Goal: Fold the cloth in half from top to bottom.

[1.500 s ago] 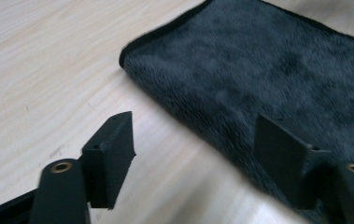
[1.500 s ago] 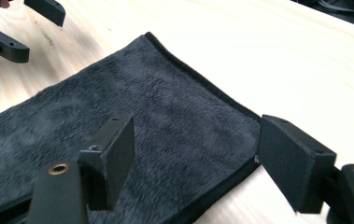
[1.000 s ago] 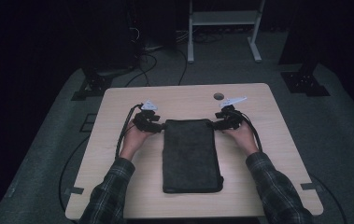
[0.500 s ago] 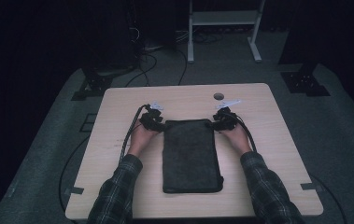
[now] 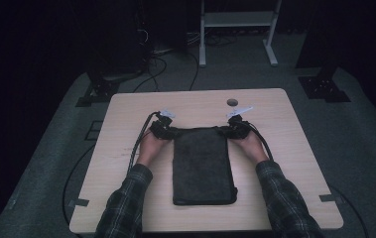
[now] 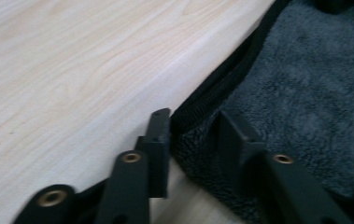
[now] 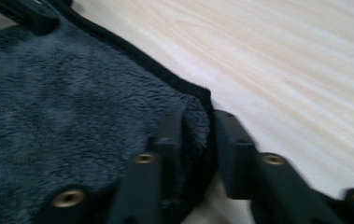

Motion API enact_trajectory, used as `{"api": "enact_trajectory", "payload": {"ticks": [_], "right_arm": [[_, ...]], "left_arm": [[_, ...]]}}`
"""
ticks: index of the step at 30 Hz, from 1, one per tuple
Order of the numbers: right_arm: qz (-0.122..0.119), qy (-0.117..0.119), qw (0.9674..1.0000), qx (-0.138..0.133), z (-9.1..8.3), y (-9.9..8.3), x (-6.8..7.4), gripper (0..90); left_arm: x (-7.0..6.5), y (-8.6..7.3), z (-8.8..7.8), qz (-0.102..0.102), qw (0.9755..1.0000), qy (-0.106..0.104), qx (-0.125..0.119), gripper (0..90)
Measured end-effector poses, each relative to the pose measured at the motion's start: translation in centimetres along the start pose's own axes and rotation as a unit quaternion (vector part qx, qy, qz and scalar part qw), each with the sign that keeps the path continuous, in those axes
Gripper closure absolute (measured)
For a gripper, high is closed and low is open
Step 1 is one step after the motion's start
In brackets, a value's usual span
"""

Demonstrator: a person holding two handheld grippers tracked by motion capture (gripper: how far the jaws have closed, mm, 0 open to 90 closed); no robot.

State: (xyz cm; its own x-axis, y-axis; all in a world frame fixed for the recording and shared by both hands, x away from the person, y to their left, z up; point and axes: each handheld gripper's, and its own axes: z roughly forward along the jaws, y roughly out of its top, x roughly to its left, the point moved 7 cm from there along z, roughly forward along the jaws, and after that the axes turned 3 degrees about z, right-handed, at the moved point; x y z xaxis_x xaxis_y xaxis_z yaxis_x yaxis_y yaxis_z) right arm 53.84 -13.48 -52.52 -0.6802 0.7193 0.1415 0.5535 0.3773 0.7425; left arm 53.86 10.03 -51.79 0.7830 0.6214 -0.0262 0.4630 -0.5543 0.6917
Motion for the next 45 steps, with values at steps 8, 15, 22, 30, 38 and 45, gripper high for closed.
{"api": "enact_trajectory", "payload": {"ticks": [8, 15, 22, 30, 38, 45], "right_arm": [[0.016, 0.022, 0.9996, 0.007, -0.1, -0.2, 0.3, 82.0], [0.005, 0.009, 0.9999, 0.0, -0.6, 0.5, 0.4, 82.4], [-0.017, 0.005, 0.9994, -0.03, -2.7, 3.6, 0.9, 82.4], [-0.026, 0.026, 0.9973, -0.064, -5.0, 5.1, 2.0, 82.3], [-0.037, 0.056, 0.9949, -0.076, -6.4, 3.7, 3.3, 82.3], [-0.046, 0.073, 0.9935, -0.075, -7.1, 2.0, 4.6, 82.3]], "left_arm": [[-0.4, 0.0, 0.0, -0.021, 0.9997, -0.015, -0.003, 81.8], [-0.4, 0.8, -1.0, -0.007, 0.9997, -0.007, -0.024, 82.7], [-0.2, 2.7, -3.7, 0.006, 0.9975, 0.008, -0.07, 82.9], [-0.8, 4.3, -6.9, 0.028, 0.9945, 0.003, -0.101, 82.8], [-2.4, 3.1, -7.9, 0.035, 0.9933, -0.022, -0.108, 82.8], [-4.2, 1.3, -8.5, 0.03, 0.9918, -0.043, -0.117, 82.8]]}}
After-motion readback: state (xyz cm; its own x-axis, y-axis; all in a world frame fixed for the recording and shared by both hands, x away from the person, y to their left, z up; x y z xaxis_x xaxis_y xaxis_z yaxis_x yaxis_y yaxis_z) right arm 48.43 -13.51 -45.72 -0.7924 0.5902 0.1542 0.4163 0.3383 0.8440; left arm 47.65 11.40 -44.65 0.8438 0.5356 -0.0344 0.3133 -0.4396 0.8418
